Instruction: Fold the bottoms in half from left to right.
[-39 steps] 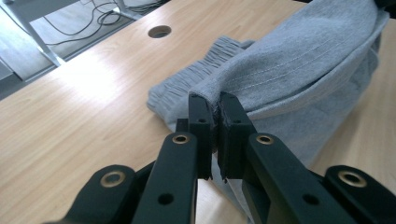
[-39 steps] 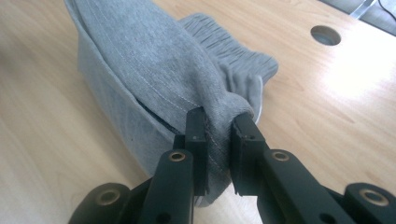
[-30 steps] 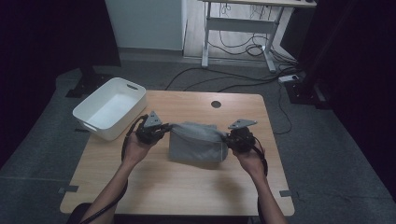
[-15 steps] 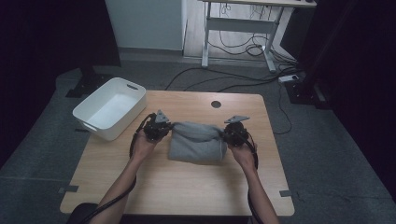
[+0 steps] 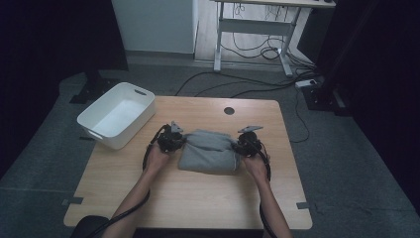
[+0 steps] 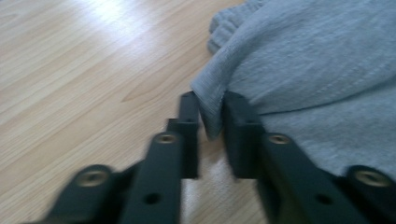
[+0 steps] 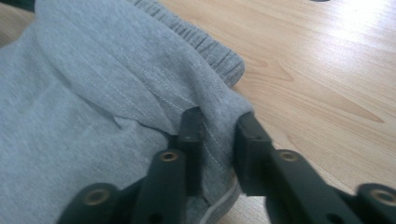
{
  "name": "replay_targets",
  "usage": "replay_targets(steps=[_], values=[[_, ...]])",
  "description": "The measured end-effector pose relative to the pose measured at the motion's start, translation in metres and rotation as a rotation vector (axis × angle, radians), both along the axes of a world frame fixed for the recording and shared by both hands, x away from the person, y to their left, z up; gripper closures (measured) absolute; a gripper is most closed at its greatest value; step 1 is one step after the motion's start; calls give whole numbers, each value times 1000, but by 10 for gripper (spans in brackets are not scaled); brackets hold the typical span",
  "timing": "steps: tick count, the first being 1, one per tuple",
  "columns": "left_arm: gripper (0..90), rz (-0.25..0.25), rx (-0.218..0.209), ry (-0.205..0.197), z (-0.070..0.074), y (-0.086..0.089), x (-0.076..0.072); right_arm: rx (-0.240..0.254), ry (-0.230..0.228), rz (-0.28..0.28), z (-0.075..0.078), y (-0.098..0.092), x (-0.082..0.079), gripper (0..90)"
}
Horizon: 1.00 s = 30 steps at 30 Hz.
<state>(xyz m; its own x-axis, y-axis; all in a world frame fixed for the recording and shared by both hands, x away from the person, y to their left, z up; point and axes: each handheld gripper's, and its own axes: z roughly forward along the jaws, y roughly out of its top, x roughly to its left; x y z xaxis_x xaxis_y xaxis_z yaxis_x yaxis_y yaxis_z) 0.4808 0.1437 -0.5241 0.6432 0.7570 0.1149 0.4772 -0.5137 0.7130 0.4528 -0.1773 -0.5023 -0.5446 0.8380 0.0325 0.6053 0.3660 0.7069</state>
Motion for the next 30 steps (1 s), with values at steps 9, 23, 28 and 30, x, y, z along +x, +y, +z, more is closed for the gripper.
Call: replay_targets(steps=[9,23,28,30], values=[[279,-64,-148,39,25,20,-26,30,-35,12,22,-12,-22,365],[246,-174,-148,112,-3,24,-71,34,3,93,2,-15,-70,333],[254,-199,-128,126,-9,21,-75,37,33,109,-11,-13,-73,351],[279,-209,-118,130,-12,19,-75,33,40,110,-16,-12,-73,366]])
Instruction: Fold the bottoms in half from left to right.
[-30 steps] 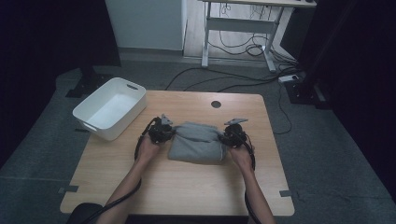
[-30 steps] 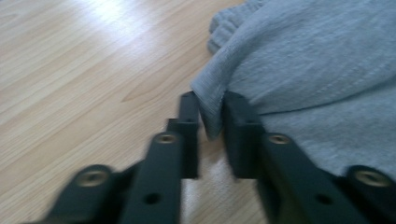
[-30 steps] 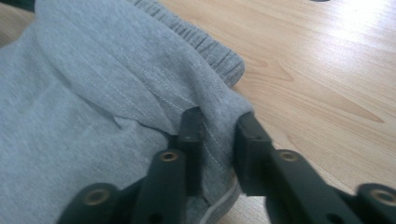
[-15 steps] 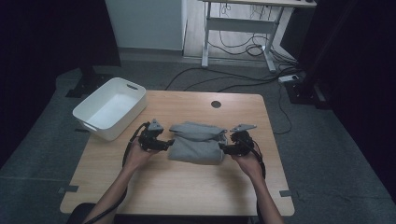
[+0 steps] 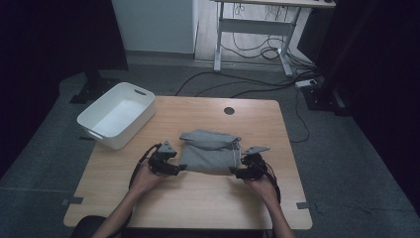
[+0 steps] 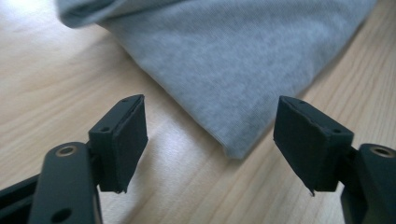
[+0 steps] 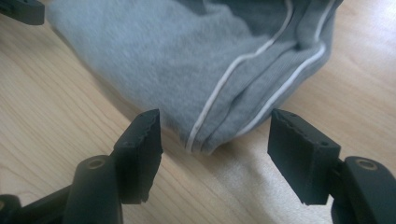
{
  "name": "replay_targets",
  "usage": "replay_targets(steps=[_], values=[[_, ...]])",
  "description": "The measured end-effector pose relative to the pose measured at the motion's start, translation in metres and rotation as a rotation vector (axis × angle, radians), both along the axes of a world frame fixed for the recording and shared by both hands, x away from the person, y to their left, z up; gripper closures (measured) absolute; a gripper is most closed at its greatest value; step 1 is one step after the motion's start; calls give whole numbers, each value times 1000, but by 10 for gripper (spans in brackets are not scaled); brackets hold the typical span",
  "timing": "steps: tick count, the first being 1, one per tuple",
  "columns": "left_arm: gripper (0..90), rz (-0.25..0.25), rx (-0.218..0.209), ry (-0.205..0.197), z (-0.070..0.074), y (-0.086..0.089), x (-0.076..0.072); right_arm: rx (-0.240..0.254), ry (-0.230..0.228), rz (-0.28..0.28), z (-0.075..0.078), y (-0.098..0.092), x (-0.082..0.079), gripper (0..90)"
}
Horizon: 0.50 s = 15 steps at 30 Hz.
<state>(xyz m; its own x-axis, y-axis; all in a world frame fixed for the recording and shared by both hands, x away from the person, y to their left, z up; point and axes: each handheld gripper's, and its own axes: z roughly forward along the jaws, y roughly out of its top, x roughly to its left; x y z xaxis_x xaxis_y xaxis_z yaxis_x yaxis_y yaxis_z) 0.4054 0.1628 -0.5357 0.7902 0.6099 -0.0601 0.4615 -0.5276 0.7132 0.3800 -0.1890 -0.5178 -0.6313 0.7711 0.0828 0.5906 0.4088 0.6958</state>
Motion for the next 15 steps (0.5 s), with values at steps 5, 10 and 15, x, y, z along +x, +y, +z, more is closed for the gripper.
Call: replay_targets(steps=[5,10,15], values=[[410,-16,38,0,-4,-4,-2,16,11,11,-6,1,0,470],[618,-41,36,13,-5,-6,-4,17,13,37,-7,3,-1,607],[783,-54,42,13,-5,-9,-7,0,9,50,-7,7,-3,697]])
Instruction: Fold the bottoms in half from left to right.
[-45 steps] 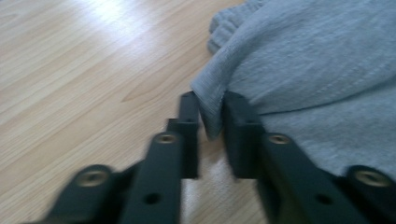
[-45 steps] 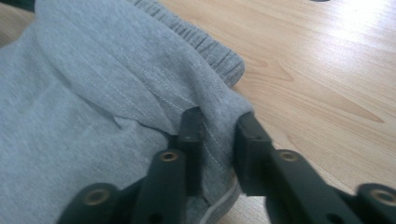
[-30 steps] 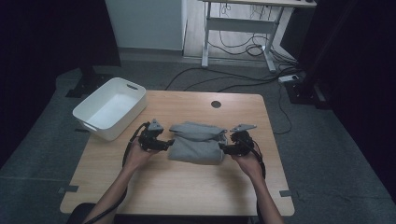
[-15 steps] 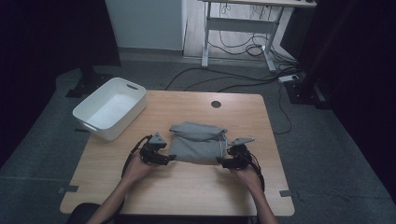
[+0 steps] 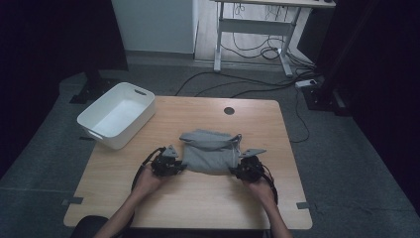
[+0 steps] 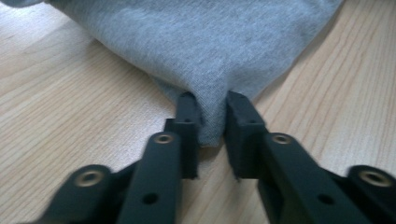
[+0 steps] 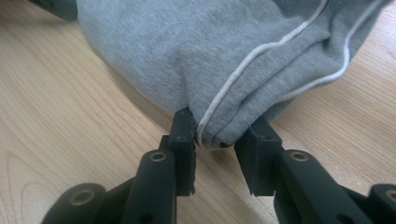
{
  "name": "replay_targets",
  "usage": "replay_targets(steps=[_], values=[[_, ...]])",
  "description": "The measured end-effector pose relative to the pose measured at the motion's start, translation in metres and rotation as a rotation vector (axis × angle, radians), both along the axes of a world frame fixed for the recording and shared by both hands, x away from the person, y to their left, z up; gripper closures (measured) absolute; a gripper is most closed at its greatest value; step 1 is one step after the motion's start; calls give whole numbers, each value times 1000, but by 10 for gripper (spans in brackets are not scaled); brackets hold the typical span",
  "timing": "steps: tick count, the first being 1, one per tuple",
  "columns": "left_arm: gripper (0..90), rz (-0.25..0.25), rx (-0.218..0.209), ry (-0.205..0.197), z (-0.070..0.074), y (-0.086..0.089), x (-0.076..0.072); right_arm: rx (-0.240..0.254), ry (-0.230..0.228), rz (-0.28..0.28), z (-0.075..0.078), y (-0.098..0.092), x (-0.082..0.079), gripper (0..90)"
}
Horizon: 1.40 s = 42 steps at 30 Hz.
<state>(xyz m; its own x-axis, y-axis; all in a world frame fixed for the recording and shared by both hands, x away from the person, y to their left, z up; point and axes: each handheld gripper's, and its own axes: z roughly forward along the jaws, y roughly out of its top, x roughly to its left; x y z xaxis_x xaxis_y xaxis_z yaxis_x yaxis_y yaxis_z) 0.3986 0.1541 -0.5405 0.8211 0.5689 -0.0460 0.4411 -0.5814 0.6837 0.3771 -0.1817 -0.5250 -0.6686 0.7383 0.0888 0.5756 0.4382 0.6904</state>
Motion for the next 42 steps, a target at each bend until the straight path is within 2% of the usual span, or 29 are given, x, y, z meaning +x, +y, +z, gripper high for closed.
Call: replay_targets(steps=[6,11,20,24,25,26,38,40,42], values=[[813,-10,25,-2,2,0,-7,-13,1,9,1,1,-6,706],[813,-25,40,1,6,2,-21,-25,-1,33,3,2,-17,706],[813,-58,39,13,8,8,-57,-12,2,67,2,2,-46,705],[812,-68,14,25,8,15,-72,7,8,84,0,2,-61,703],[813,-68,14,25,8,15,-72,11,8,86,0,2,-64,703],[813,-71,6,34,8,17,-82,14,10,92,0,2,-69,703],[813,-104,18,42,8,26,-130,24,14,134,0,8,-113,702],[798,-106,22,43,8,27,-134,25,19,141,0,8,-119,689],[691,-100,20,29,11,28,-135,22,26,137,1,8,-121,631]])
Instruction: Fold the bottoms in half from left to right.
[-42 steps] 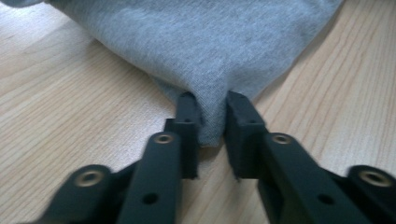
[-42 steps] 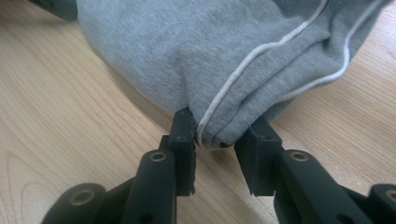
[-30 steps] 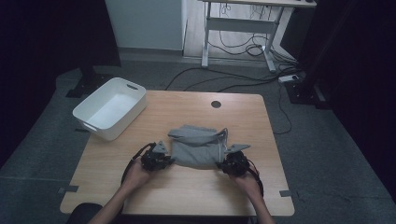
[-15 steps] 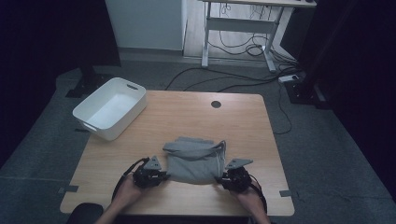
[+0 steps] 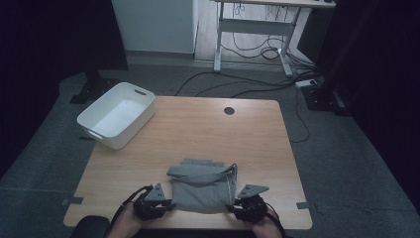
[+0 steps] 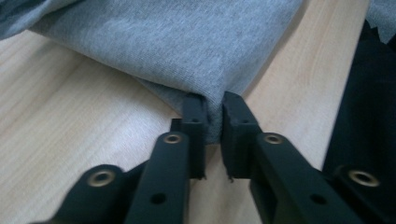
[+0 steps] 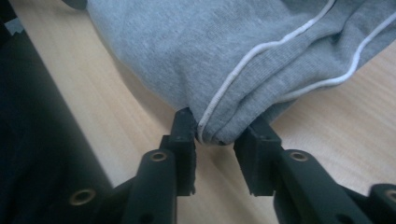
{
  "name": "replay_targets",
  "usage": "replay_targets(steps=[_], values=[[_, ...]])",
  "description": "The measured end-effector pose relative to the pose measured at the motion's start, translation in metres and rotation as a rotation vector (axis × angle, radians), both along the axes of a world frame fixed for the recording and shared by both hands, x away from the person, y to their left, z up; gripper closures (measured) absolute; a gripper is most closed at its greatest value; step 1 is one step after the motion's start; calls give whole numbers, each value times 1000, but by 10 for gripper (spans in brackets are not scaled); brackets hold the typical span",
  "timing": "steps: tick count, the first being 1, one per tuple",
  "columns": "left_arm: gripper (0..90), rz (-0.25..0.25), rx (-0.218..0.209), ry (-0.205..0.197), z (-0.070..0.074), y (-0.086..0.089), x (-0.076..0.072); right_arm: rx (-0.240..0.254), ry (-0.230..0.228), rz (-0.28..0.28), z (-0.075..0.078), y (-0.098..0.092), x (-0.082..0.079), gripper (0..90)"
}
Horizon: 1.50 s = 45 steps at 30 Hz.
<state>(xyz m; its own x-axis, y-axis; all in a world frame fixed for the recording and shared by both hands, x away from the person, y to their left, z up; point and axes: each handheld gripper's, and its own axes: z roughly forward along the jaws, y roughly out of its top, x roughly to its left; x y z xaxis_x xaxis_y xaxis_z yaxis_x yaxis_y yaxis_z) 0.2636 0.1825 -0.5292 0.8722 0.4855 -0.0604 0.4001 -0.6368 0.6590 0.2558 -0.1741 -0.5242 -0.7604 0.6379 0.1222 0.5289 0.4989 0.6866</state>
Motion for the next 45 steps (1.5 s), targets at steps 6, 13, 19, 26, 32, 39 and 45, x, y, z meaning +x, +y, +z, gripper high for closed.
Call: replay_targets(steps=[6,13,19,26,32,39,45], values=[[507,40,-67,-46,22,9,11,30,-25,-32,20,-13,-1,511],[517,38,-92,-68,31,4,27,61,-73,-56,44,-17,16,542],[569,-49,-98,-36,26,-22,35,63,-65,-12,42,5,37,603],[549,-77,-60,-37,17,-41,41,51,-44,28,30,29,52,593],[502,-20,-51,-76,22,-45,61,38,-55,22,27,38,67,541],[479,46,-25,-146,38,-51,91,36,-86,-42,32,35,87,512],[457,112,9,-160,42,-50,120,24,-74,-96,29,29,103,489]])
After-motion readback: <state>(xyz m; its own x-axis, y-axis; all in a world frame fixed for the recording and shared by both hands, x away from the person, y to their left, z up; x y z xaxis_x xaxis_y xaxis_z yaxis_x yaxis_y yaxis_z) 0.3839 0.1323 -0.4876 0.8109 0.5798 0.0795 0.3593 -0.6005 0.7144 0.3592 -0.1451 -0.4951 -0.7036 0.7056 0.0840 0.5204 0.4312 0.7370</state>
